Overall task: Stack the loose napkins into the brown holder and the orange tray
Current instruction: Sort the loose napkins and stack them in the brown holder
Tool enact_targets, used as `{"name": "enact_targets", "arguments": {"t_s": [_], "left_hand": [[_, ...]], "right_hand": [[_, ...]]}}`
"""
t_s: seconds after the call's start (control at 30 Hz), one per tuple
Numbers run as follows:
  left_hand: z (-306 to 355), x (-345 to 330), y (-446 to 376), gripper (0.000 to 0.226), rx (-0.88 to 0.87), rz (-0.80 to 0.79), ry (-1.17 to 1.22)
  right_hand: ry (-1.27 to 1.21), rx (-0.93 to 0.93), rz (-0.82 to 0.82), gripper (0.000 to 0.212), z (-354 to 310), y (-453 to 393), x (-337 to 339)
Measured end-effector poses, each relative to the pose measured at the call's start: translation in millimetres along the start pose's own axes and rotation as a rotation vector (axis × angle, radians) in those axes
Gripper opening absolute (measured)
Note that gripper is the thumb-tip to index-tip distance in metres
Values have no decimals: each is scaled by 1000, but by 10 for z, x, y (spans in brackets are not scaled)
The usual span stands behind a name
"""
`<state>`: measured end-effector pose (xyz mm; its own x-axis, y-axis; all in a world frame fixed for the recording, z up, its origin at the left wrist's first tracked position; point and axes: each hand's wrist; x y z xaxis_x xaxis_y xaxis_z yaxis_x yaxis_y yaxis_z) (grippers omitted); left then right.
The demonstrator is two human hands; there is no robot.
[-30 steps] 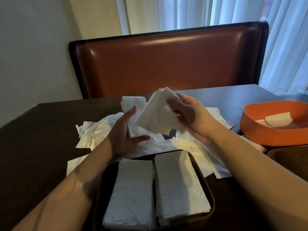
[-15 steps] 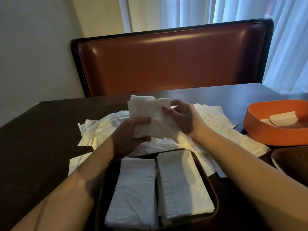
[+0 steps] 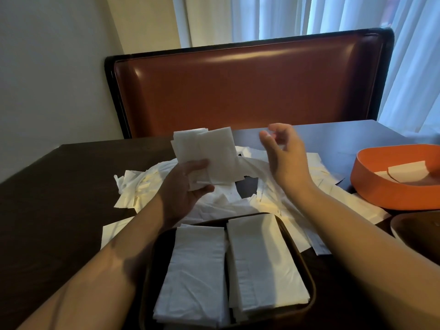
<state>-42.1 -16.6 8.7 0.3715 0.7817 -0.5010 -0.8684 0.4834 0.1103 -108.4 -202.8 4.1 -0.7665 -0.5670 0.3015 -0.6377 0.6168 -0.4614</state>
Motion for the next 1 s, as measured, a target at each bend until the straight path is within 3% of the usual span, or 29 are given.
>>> {"name": "enact_targets", "arguments": {"t_s": [0.1,0.2,0.3,0.43,0.57,0.67,0.77,0.87,1.0], "left_hand": [[-16,-31,44,40,-5,-73,-77],[-12,-54,60,30,3,-117,-84],[19,-54,62,34,9,-125,-5],[23,-48,59,35,0,-127,11],[14,-55,59,37,7,-142,-12],[3,-55,76,36,6,-192,-73],[-4,-48,79,35,-6,-191,-125],[7,-30,66,35,20,-195,-73],[27,5,59,53,125,-258,-64]], "right_hand": [[-259,1,-241,34,-123,82,-58],[-106,145,-231,24,-184,125,-81],[-205,129,-185,8,-221,135,-32],[-363,-3,-203,14,-247,112,17],[-493,-92,-344,39,-220,100,33],[-358,-46,-364,41,-215,119,9],[-213,87,-288,20,-245,138,-14],[-194,146,-241,13,-244,134,-18],[-152,265,-187,10,-266,112,-3]]}}
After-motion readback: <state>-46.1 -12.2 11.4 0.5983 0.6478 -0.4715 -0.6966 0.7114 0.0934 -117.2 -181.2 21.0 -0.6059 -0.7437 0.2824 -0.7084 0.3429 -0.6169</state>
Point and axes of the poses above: each hand's wrist, its own y-axis away from the middle knuckle, its own x-axis out of the back of the hand, z = x × y, and after that the axes turned 7 degrees about y, right-handed
